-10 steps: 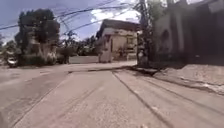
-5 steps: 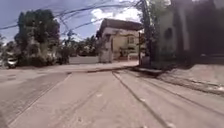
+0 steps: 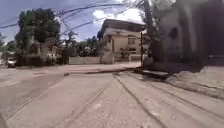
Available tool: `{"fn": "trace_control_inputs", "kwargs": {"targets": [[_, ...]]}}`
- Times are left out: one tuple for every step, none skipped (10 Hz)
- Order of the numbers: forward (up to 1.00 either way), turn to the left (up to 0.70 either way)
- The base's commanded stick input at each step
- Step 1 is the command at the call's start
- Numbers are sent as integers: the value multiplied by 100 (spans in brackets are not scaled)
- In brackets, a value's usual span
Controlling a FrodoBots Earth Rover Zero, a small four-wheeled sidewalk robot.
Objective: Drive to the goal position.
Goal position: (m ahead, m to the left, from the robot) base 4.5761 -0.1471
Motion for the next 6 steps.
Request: {"fn": "trace_control_inputs", "kwargs": {"targets": [[70, 0], [70, 0], [70, 0], [70, 0], [70, 0], [70, 0]]}}
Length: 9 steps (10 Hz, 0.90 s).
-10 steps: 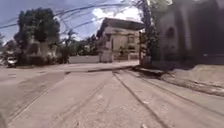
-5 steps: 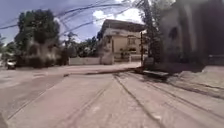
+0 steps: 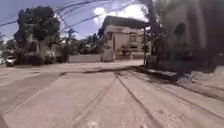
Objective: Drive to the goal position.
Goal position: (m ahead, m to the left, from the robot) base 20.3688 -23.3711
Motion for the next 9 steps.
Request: {"fn": "trace_control_inputs", "kwargs": {"targets": [[70, 0], [70, 0], [70, 0], [70, 0], [70, 0], [70, 0], [70, 0], [70, 0], [70, 0]]}}
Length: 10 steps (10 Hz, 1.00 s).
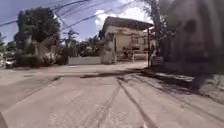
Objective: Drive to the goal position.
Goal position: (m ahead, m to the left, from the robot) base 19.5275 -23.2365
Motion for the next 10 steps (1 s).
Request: {"fn": "trace_control_inputs", "kwargs": {"targets": [[70, 0], [70, -3], [70, -3], [70, -2], [70, 0], [70, 0], [70, 0], [70, 0], [70, 0], [70, 0]]}}
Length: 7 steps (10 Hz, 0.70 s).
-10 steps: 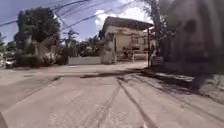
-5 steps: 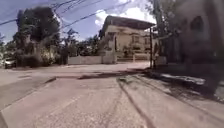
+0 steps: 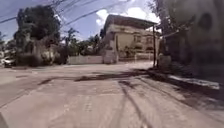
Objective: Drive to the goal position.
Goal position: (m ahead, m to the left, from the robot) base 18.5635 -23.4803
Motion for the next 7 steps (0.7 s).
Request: {"fn": "trace_control_inputs", "kwargs": {"targets": [[70, 0], [70, 0], [70, 0], [70, 0], [70, 0], [70, -4], [70, -15]]}}
